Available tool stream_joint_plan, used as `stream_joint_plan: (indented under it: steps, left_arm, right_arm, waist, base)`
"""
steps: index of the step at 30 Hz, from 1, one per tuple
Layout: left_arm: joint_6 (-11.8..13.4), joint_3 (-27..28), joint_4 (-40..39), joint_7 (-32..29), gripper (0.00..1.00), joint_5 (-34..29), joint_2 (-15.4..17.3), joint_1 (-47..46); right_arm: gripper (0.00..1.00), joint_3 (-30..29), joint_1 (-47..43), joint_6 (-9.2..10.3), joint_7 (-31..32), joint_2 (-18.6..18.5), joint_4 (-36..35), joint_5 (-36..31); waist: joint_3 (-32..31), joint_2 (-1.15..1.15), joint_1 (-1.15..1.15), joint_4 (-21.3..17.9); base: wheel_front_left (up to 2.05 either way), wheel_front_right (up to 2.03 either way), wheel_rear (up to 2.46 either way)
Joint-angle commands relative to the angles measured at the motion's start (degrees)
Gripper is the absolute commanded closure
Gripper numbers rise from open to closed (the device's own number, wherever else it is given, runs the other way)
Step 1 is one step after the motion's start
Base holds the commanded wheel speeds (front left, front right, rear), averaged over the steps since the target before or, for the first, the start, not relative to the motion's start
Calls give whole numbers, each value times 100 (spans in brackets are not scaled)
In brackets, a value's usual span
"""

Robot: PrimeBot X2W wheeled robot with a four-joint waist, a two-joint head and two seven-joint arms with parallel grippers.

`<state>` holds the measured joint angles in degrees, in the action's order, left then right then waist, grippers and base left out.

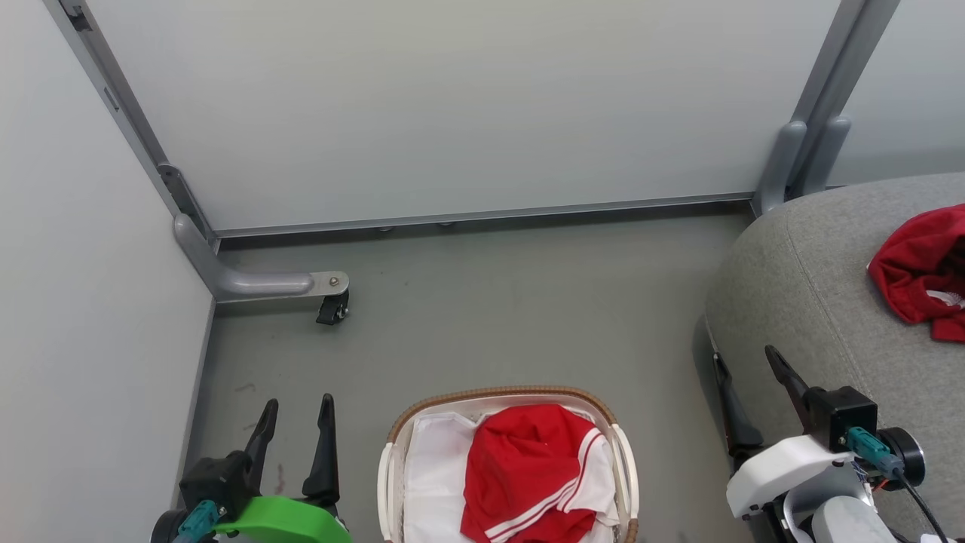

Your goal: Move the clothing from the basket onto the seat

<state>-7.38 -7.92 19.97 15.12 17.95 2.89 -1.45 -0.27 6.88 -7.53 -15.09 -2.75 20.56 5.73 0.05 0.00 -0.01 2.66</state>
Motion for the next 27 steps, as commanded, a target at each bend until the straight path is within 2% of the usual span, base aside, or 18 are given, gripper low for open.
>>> stream_joint_plan:
  steps: [1, 27]
  left_arm:
    - [-19, -2, 5, 5, 0, 44, 3, 98]
    - [-19, -141, 43, 5, 0, -45, 3, 31]
  right_arm:
    - [0, -33, -36, 8, -12, -27, -43, 12]
    - [0, -198, -24, 8, -12, -24, -159, -65]
  waist:
    - [3, 0, 1, -3]
    - [66, 0, 1, -14]
  base:
    - [0, 0, 0]
    - [0, 0, 0]
